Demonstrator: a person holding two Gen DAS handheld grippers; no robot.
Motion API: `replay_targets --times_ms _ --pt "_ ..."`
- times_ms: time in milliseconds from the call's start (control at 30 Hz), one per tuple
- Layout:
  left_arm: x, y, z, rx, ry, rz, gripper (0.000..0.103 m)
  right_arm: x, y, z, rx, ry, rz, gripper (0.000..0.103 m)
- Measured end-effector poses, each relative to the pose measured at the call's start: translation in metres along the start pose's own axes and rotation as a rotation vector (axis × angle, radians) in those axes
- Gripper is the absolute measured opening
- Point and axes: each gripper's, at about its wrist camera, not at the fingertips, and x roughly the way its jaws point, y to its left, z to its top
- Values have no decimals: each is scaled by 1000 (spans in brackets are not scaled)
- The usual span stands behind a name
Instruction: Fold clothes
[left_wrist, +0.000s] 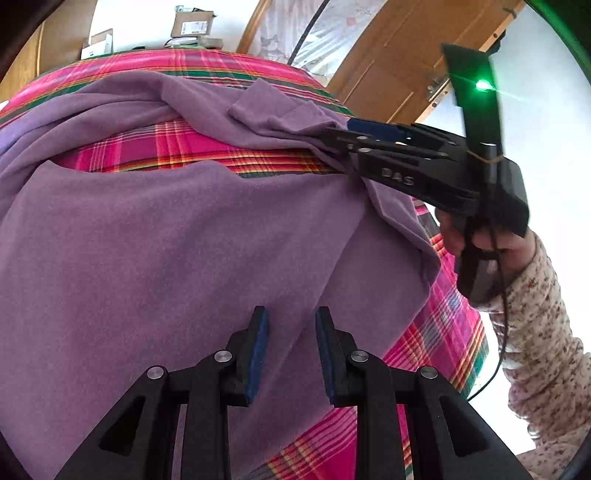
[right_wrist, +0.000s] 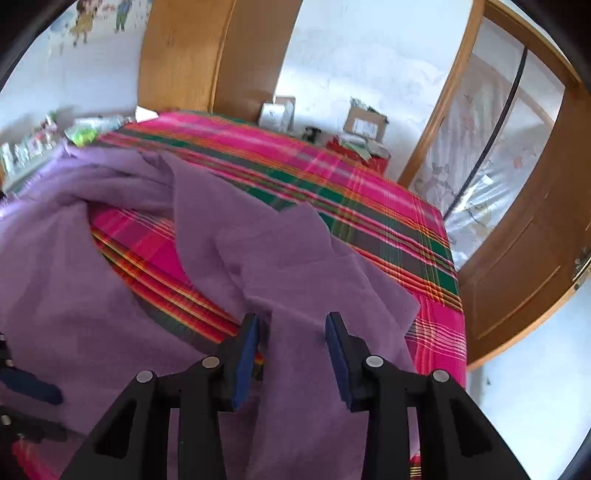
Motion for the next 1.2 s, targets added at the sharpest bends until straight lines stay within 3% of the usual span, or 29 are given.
replay_targets --times_ms 33,167,667,933,1200 --pt "0 0 0 -1 0 -5 27 3 0 1 -3 11 -13 35" --pt "2 0 1 -11 0 -17 27 -1 -16 -2 87 10 15 7" --pt "8 -24 -6 38 -18 55 27 -73 -94 -56 418 -126 -49 6" --pt "10 -52 -7 137 -22 92 27 -93 -131 -97 573 -150 -65 6" --pt "20 -89 -14 304 9 113 27 -100 -158 -127 688 -166 -78 6"
